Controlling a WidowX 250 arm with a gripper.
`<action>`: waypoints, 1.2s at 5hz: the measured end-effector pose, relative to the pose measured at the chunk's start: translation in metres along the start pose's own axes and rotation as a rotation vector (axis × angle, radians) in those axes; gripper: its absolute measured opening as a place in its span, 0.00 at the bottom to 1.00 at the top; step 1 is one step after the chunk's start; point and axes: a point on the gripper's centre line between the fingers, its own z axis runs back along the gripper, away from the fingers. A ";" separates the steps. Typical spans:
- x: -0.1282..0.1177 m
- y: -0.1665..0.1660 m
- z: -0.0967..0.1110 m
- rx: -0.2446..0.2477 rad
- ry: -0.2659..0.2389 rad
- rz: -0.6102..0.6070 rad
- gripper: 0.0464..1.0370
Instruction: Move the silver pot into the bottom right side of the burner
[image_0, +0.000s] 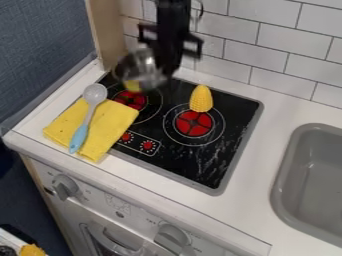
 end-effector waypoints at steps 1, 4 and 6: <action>-0.008 -0.042 0.044 -0.034 -0.114 -0.193 0.03; -0.119 -0.140 -0.014 -0.061 0.085 -0.189 0.03; -0.122 -0.153 -0.034 -0.058 0.128 -0.132 0.03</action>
